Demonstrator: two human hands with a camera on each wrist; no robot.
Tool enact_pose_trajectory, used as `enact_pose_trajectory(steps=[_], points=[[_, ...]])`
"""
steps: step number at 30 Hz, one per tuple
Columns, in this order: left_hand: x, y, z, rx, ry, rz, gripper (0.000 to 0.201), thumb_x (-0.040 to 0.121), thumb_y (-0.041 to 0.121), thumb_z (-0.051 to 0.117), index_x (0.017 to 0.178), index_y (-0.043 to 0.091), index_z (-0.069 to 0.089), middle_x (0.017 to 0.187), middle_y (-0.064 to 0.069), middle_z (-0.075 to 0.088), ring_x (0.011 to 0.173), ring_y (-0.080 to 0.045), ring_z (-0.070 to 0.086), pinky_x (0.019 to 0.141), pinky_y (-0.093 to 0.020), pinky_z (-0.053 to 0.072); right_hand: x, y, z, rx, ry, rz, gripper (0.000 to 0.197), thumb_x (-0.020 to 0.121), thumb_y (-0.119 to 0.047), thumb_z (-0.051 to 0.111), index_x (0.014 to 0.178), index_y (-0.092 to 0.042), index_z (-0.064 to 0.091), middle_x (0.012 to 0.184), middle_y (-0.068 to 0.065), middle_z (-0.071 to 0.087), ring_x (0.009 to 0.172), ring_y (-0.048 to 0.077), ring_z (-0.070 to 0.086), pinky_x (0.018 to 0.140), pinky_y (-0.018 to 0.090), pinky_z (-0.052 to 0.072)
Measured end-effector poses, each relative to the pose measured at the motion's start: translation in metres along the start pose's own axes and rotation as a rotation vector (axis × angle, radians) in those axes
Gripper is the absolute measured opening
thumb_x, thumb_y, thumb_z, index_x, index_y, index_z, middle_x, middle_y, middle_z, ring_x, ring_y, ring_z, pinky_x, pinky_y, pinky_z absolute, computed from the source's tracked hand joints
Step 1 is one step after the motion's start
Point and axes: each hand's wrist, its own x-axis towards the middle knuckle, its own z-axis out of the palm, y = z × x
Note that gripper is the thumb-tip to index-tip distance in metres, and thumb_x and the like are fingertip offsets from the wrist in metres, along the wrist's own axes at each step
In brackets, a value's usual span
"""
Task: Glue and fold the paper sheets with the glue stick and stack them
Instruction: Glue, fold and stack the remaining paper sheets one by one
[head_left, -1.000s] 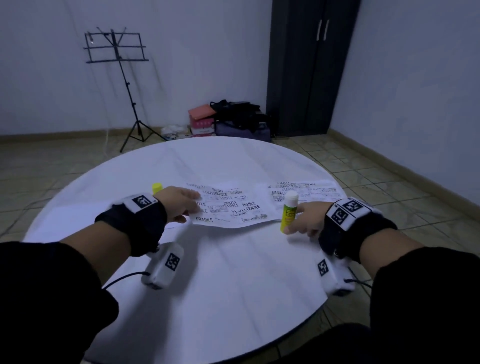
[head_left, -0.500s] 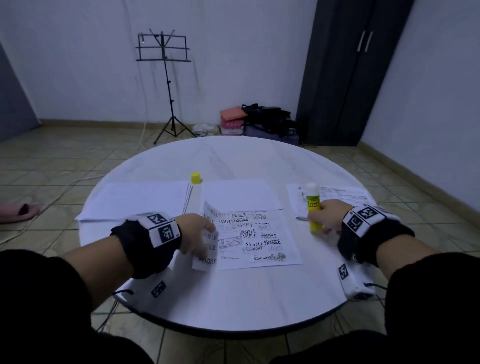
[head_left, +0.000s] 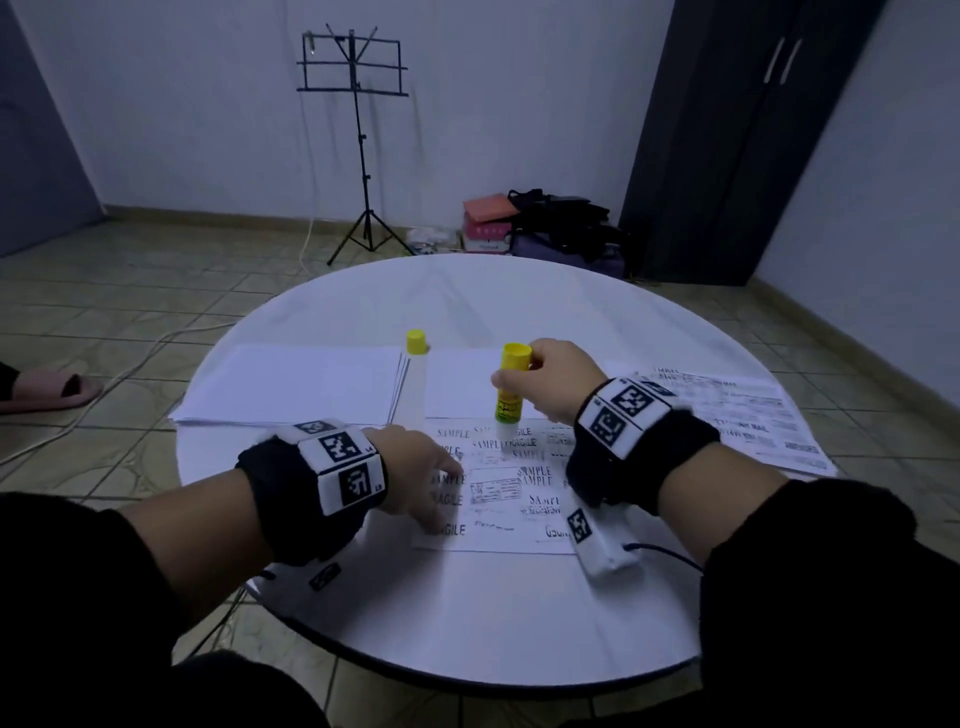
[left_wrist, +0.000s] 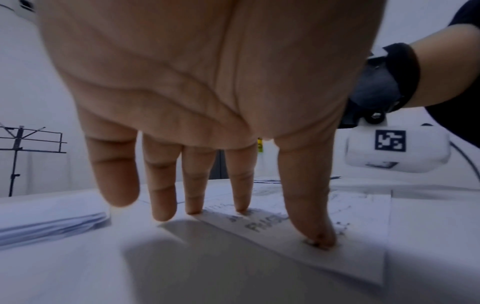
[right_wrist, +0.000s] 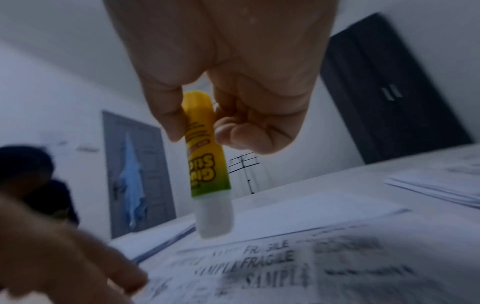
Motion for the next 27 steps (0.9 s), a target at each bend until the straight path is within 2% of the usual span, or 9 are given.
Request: enact_pose_trajectory(steps=[4, 7, 11, 14, 17, 21, 23, 27], points=[[0.003, -0.001, 0.000, 0.082, -0.003, 0.016, 0.076, 0.072, 0.069, 0.061, 0.140, 0.049, 0.034, 0.140, 0.010, 0.045, 0.127, -0.022, 0.044, 0.103, -0.040, 0.039, 0.011, -0.020, 0.027, -0.145, -0.023, -0.070, 0.027, 0.088, -0.038, 0.060, 0.086, -0.013, 0.051, 0.079, 0.000, 0.050, 0.078, 0.019, 0.050, 0.067, 0.029, 0.038], [0.002, -0.001, -0.001, 0.113, -0.014, 0.020, 0.075, 0.077, 0.068, 0.057, 0.143, 0.048, 0.028, 0.146, 0.003, 0.036, 0.133, -0.026, 0.038, 0.107, -0.041, 0.034, 0.015, -0.027, 0.038, -0.206, -0.079, -0.075, 0.028, 0.089, -0.038, 0.059, 0.087, -0.011, 0.052, 0.075, -0.001, 0.047, 0.078, 0.019, 0.050, 0.064, 0.028, 0.038], [0.001, -0.003, -0.005, 0.119, -0.040, 0.037, 0.076, 0.077, 0.067, 0.058, 0.144, 0.050, 0.025, 0.148, 0.002, 0.031, 0.135, -0.025, 0.034, 0.109, -0.041, 0.032, 0.016, -0.024, 0.041, -0.267, -0.096, -0.082, 0.028, 0.089, -0.038, 0.058, 0.087, -0.011, 0.049, 0.075, -0.002, 0.045, 0.079, 0.019, 0.048, 0.061, 0.028, 0.035], [0.003, -0.004, -0.010, 0.119, -0.062, 0.046, 0.077, 0.075, 0.062, 0.064, 0.142, 0.052, 0.028, 0.144, 0.003, 0.034, 0.132, -0.023, 0.037, 0.108, -0.040, 0.033, 0.014, -0.015, 0.032, -0.292, -0.071, -0.076, 0.027, 0.090, -0.037, 0.057, 0.090, -0.011, 0.050, 0.077, -0.002, 0.046, 0.080, 0.019, 0.048, 0.059, 0.028, 0.034], [0.005, -0.004, -0.012, 0.107, -0.048, 0.048, 0.077, 0.070, 0.058, 0.071, 0.138, 0.052, 0.035, 0.136, 0.005, 0.039, 0.125, -0.020, 0.044, 0.106, -0.039, 0.034, 0.010, 0.001, 0.017, -0.310, -0.036, -0.048, 0.027, 0.090, -0.037, 0.057, 0.094, -0.010, 0.053, 0.083, 0.001, 0.050, 0.079, 0.018, 0.049, 0.062, 0.028, 0.035], [0.008, -0.004, -0.011, 0.129, -0.003, 0.018, 0.090, 0.061, 0.060, 0.077, 0.139, 0.037, 0.037, 0.132, 0.009, 0.044, 0.121, -0.018, 0.047, 0.102, -0.036, 0.035, 0.002, 0.028, -0.009, -0.320, 0.030, 0.022, 0.024, 0.090, -0.036, 0.058, 0.089, -0.012, 0.052, 0.074, -0.003, 0.046, 0.066, 0.011, 0.043, 0.053, 0.023, 0.029], [0.009, -0.004, -0.012, 0.157, 0.003, 0.018, 0.093, 0.059, 0.062, 0.077, 0.139, 0.034, 0.038, 0.133, 0.007, 0.043, 0.123, -0.019, 0.045, 0.100, -0.036, 0.035, 0.000, 0.039, -0.021, -0.332, 0.060, 0.064, 0.025, 0.090, -0.035, 0.058, 0.088, -0.012, 0.052, 0.073, -0.003, 0.045, 0.070, 0.014, 0.045, 0.053, 0.023, 0.029], [0.005, -0.004, -0.016, 0.158, -0.011, 0.010, 0.098, 0.056, 0.065, 0.077, 0.141, 0.037, 0.036, 0.143, 0.008, 0.034, 0.131, -0.020, 0.034, 0.106, -0.039, 0.031, -0.005, 0.047, -0.034, -0.328, 0.113, 0.121, 0.021, 0.087, -0.030, 0.060, 0.085, -0.011, 0.050, 0.071, -0.002, 0.045, 0.075, 0.020, 0.047, 0.052, 0.025, 0.030]])
